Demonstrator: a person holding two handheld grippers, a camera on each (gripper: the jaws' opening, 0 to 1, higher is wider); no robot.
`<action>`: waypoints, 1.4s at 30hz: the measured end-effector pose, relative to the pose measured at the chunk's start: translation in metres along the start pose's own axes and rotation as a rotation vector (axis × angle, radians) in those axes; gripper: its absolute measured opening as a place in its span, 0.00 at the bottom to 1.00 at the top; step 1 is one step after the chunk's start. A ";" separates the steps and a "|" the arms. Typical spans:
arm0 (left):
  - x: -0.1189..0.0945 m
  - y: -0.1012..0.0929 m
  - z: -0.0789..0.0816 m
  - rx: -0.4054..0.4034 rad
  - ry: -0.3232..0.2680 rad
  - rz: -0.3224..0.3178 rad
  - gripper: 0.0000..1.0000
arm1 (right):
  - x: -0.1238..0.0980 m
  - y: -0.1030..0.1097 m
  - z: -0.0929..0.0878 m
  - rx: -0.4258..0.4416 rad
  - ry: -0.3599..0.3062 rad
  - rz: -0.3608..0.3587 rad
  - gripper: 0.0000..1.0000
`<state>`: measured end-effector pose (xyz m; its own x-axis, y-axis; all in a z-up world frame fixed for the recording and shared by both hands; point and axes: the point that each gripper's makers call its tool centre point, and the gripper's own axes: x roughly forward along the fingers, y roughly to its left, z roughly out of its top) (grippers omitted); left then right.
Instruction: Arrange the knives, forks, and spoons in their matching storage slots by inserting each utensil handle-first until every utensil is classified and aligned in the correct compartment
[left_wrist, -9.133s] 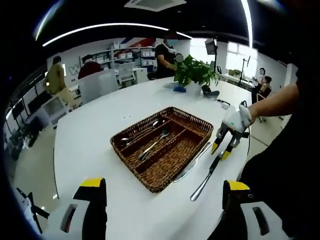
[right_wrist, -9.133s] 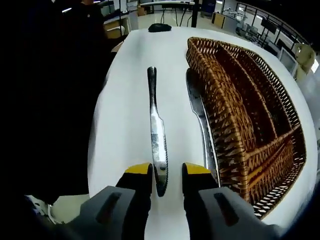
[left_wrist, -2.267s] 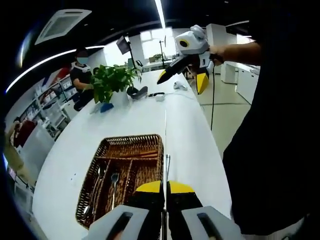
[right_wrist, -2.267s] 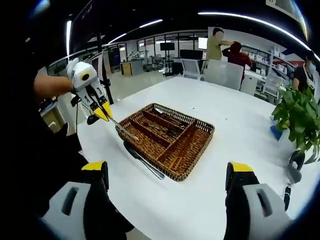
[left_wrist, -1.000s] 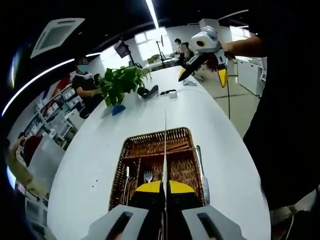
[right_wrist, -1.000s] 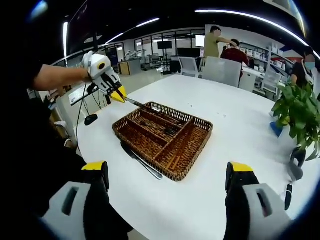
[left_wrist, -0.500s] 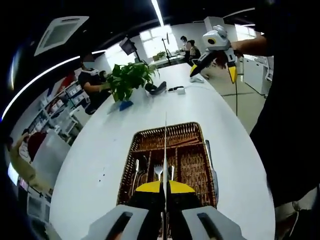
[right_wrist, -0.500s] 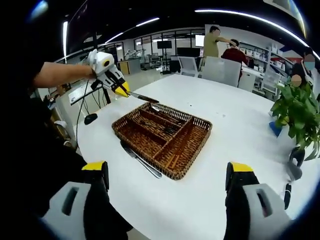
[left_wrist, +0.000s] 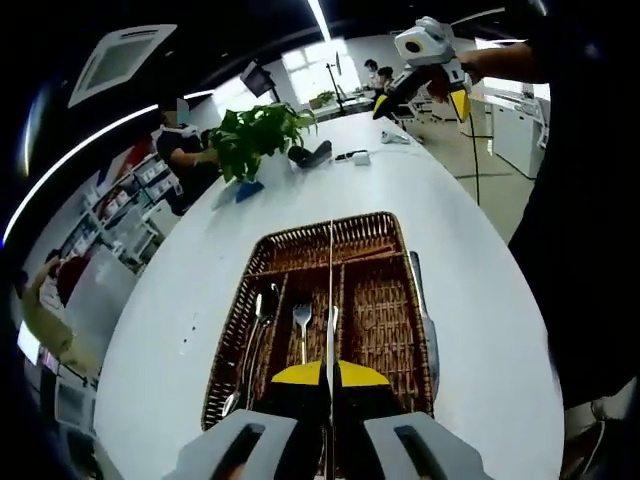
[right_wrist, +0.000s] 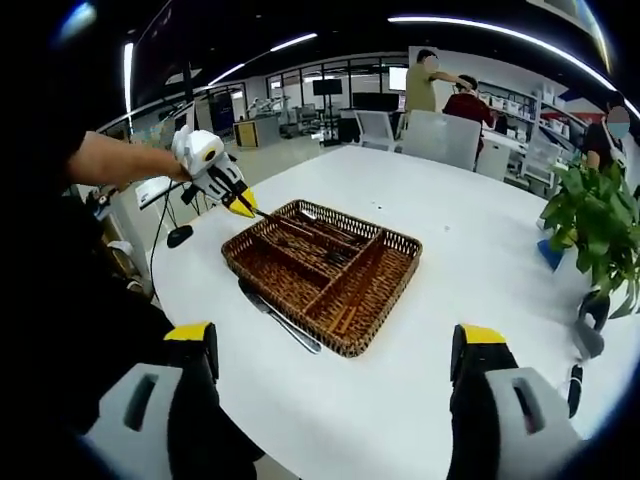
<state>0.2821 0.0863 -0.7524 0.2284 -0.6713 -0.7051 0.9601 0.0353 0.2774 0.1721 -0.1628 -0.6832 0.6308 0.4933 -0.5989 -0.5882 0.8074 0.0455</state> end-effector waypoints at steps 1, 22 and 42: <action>0.003 -0.002 -0.002 -0.005 -0.003 0.000 0.00 | 0.000 0.000 0.000 -0.001 0.000 0.000 0.99; 0.045 -0.027 -0.026 0.048 0.053 -0.030 0.00 | -0.001 0.001 -0.011 0.015 0.030 0.002 0.98; 0.070 -0.021 -0.052 0.080 0.106 0.027 0.00 | 0.009 0.005 -0.009 0.011 0.045 0.013 0.98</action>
<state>0.2864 0.0775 -0.8414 0.2738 -0.5892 -0.7602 0.9383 -0.0100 0.3457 0.1699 -0.1574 -0.6953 0.5997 0.4884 -0.6338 -0.5901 0.8050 0.0619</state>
